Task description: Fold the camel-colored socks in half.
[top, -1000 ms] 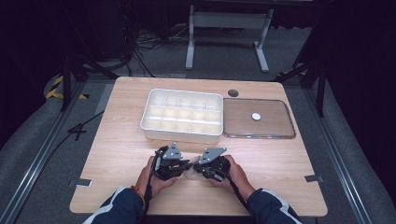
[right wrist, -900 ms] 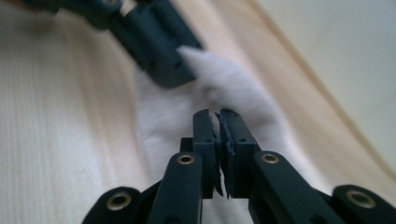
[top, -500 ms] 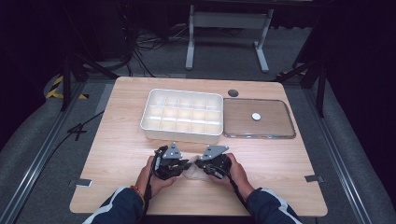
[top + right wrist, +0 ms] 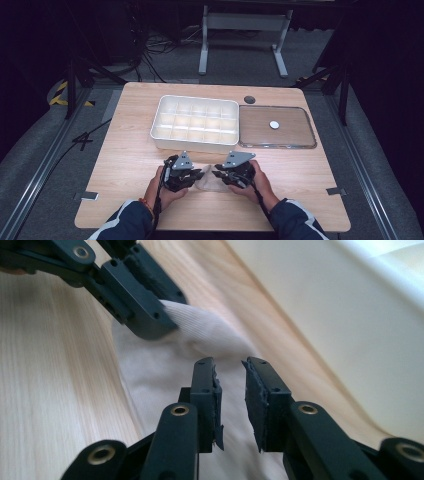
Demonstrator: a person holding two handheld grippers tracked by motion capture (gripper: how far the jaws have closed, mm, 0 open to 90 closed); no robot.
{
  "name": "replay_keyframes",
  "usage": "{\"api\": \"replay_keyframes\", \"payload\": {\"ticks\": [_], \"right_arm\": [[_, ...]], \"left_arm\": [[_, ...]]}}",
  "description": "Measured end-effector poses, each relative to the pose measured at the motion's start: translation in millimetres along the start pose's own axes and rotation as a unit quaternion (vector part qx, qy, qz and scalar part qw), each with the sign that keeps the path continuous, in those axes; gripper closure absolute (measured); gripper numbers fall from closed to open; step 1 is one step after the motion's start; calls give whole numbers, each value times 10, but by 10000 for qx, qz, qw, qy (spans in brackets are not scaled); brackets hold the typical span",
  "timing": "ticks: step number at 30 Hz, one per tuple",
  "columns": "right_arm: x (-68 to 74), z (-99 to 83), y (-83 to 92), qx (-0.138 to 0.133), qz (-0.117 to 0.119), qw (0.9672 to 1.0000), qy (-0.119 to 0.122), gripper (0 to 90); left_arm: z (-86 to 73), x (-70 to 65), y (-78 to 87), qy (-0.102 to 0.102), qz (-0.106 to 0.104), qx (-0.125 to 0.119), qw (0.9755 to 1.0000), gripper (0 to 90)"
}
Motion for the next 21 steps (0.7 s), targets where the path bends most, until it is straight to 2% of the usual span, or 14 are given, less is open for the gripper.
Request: {"api": "replay_keyframes", "payload": {"ticks": [3,6,7,8,9,14,16,19,21], "right_arm": [[-100,-102,251,59,-102,9999,-20,708],[-154,-287,353,272,-207,9994,-109,696],[-154,-287,353,272,-207,9994,-109,696],[-184,-411,366,458,-302,9983,-195,673],[-199,-442,369,483,-324,9981,-223,663],[-255,-587,316,663,-201,9963,-508,659],[-257,-618,268,740,-132,9958,-516,670],[-258,-627,245,709,-78,9958,-577,681],[-252,-623,242,717,-93,9959,-538,687]], "left_arm": [[-5,-1,-13,37,-4,18,10000,829],[-1,5,-20,-8,-3,55,10000,828],[-1,5,-20,-8,-3,55,10000,827],[4,-6,-27,14,1,29,10000,827],[7,-9,-26,0,-4,42,10000,826],[18,-20,-38,-16,-12,31,10000,825],[31,-25,-40,-9,-33,13,10000,824],[59,-38,-47,35,-70,-36,10000,824],[107,-69,-74,-17,-93,-67,9999,824]]}}
Point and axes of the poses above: each handheld gripper's, and its own axes: y roughly backward along the jaws, z roughly out of its top, x roughly to its left, the point moved 3 cm from there along -y, roughly forward along the jaws, and after that the axes turned 12 degrees about y, right-handed, at the moved point
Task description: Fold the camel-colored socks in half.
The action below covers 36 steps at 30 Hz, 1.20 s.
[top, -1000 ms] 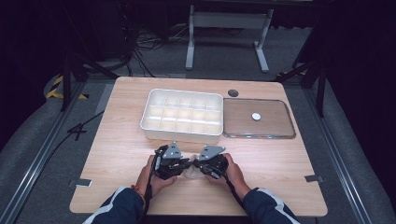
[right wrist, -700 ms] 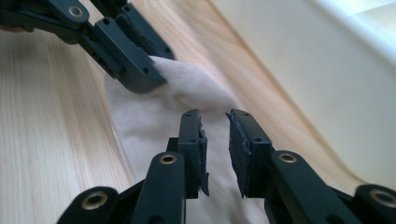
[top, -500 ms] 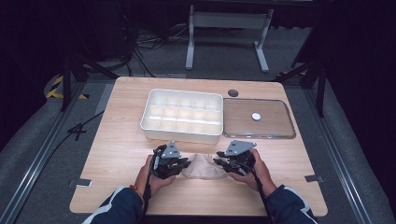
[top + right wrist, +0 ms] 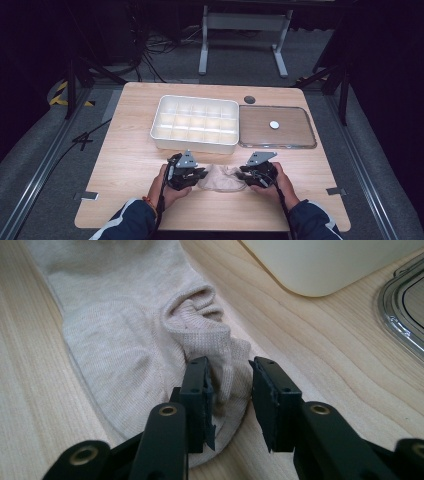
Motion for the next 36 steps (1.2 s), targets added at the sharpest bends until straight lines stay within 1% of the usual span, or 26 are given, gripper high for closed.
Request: {"api": "replay_keyframes", "payload": {"ticks": [1,2,3,6,8,10,14,15,17,22,24,27,32,36], "right_arm": [[7,0,0,3,0,10000,-16,687],[9,2,0,6,-6,10000,0,687],[9,3,0,6,-9,10000,6,687],[7,2,-3,-8,1,10000,-7,687],[8,4,-4,-9,-2,10000,11,687],[7,7,-6,-8,-3,10000,45,687],[3,10,-14,-29,40,10000,57,694],[4,11,-14,-25,44,10000,60,695],[5,13,-13,-31,62,10000,58,703],[7,13,-15,-44,94,9999,90,711],[6,12,-16,-43,93,9999,96,712],[4,9,-17,-50,100,9999,96,714],[0,5,-19,-67,122,9999,75,718],[-11,0,-20,-87,168,9998,57,718]], "left_arm": [[13,-9,-9,-16,-15,21,10000,824],[22,-20,-24,-2,-41,-8,10000,824],[33,-28,-28,-16,-11,-1,10000,823],[61,-54,-51,-10,-29,-12,10000,823],[87,-76,-73,-23,-66,-60,10000,824],[113,-99,-98,-37,-101,-50,9999,824],[171,-167,-192,-71,-165,-63,9998,825],[186,-180,-215,-115,-176,-40,9998,825],[213,-215,-275,-97,-203,-28,9997,826],[260,-289,-413,-191,-220,61,9996,827],[267,-308,-443,-153,-233,77,9996,827],[274,-339,-505,-178,-246,103,9995,827],[260,-365,-580,-188,-199,214,9994,827],[253,-378,-612,-183,-190,202,9994,827]]}}
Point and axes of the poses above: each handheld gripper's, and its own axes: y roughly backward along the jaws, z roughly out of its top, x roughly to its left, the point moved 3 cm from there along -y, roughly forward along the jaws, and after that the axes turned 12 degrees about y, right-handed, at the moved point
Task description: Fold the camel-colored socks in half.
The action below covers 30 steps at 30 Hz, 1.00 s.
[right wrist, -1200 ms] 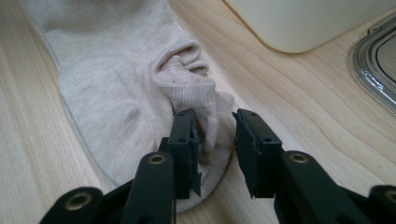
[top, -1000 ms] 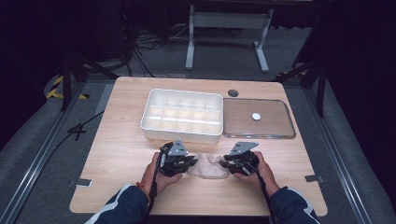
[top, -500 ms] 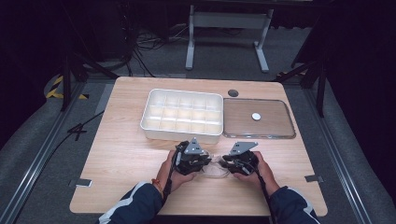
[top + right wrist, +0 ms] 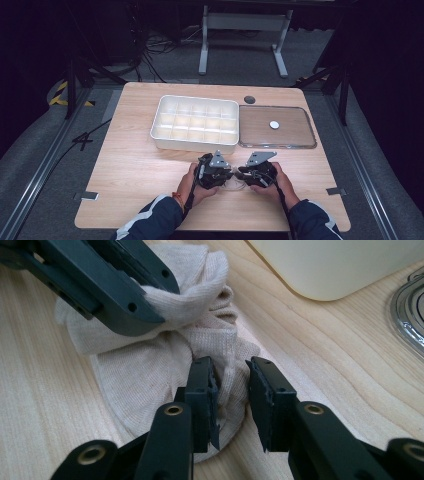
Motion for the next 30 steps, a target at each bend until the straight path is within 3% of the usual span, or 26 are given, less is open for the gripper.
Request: {"api": "replay_keyframes", "payload": {"ticks": [15,19,20,21,22,23,24,25,27,30], "right_arm": [[-3,-14,-1,-32,89,9999,-87,726],[-5,-16,-1,-36,96,9999,-100,726],[-7,-17,-1,-38,93,9999,-97,726],[-7,-17,-1,-38,93,9999,-97,726],[-6,-17,-1,-39,93,9999,-97,726],[-6,-17,-1,-39,93,9999,-97,726],[-3,-17,-1,-40,90,9999,-95,726],[-2,-17,-1,-42,86,9999,-94,726],[-3,-17,-2,-43,83,9999,-92,726],[-7,-20,0,-42,64,9999,-97,726]], "left_arm": [[-25,-29,-107,9,7,54,10000,819],[-19,-50,-102,44,-117,-54,9999,711],[-1,-74,-75,-69,-151,-113,9998,646],[-1,-74,-75,-69,-151,-113,9998,636],[27,-112,0,-241,-281,-204,9991,612],[27,-112,0,-241,-281,-204,9991,592],[57,-129,115,-423,-230,-332,9983,573],[57,-129,115,-423,-230,-332,9983,575],[90,-106,294,-536,-220,-448,9973,574],[93,-26,478,-518,-221,-587,9967,618]]}}
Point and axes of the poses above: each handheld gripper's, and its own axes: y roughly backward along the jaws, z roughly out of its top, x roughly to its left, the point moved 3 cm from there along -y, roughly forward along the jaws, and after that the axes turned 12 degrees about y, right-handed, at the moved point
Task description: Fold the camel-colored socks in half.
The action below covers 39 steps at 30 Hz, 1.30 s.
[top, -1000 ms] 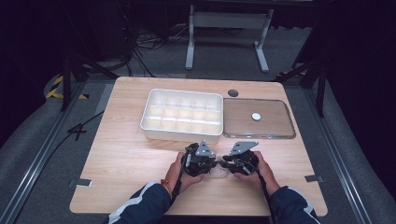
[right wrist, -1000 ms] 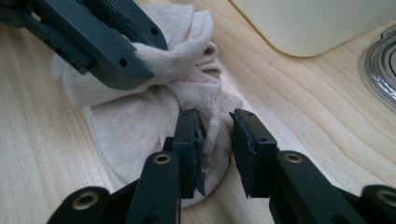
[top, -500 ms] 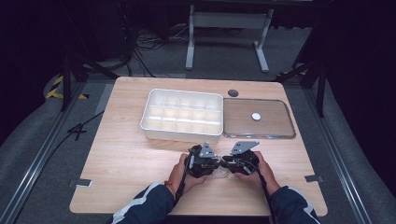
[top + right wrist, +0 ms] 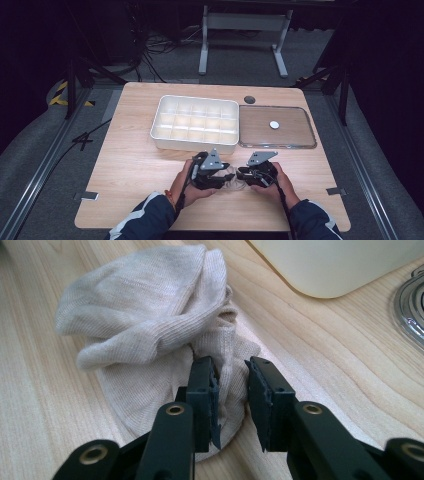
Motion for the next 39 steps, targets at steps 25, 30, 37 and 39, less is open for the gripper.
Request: {"api": "replay_keyframes", "payload": {"ticks": [25,30,37,39], "right_arm": [[-1,13,26,32,-192,9998,-3,726],[-58,155,288,-790,-449,9956,-242,798],[311,427,221,-880,-172,9938,658,810],[355,432,171,-714,-113,9943,778,815]], "left_arm": [[-515,94,-310,103,-87,753,9971,798],[-516,87,-316,48,-42,767,9970,799],[-514,82,-321,4,-5,752,9972,799],[-516,86,-317,1,-1,762,9971,798]]}}
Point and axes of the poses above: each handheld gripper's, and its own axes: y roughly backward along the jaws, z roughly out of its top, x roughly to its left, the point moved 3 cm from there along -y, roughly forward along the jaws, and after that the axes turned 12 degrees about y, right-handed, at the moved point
